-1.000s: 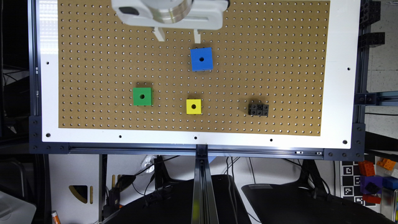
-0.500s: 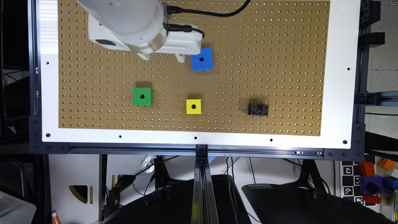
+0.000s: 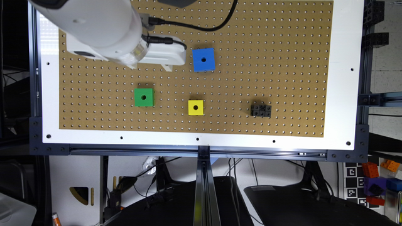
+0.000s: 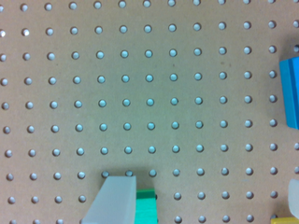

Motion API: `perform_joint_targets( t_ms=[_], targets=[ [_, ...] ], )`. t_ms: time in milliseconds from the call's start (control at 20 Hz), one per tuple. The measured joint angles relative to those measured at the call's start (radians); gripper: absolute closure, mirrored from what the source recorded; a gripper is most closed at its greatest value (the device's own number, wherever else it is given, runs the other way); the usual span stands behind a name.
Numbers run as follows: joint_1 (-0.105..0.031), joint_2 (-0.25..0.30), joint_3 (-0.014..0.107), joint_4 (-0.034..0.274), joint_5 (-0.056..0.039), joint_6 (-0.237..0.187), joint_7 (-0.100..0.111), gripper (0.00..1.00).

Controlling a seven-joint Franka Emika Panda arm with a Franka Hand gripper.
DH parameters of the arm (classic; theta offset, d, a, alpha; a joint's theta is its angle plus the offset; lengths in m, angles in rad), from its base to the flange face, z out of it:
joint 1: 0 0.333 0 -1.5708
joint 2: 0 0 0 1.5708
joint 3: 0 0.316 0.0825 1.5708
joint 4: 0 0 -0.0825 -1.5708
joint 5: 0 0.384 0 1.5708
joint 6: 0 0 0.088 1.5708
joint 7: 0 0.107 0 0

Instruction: Pick up green block.

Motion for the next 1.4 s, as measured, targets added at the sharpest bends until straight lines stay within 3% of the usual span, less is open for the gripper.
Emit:
perform_joint_targets(
  t_ms=[200,350,500,1100,1400],
  targets=[
    [-0.015,0.037,0.0,0.049,-0.0037,-0.001,-0.008,0.0],
    [-0.042,0.082,-0.001,0.105,-0.0037,-0.005,-0.04,0.0],
    [-0.053,0.119,-0.001,0.144,-0.0037,-0.006,-0.053,0.0],
    [-0.054,0.126,-0.001,0.155,-0.0037,-0.006,-0.054,0.0],
    [-0.063,0.126,-0.001,0.159,-0.0038,-0.006,-0.058,0.0]
  ],
)
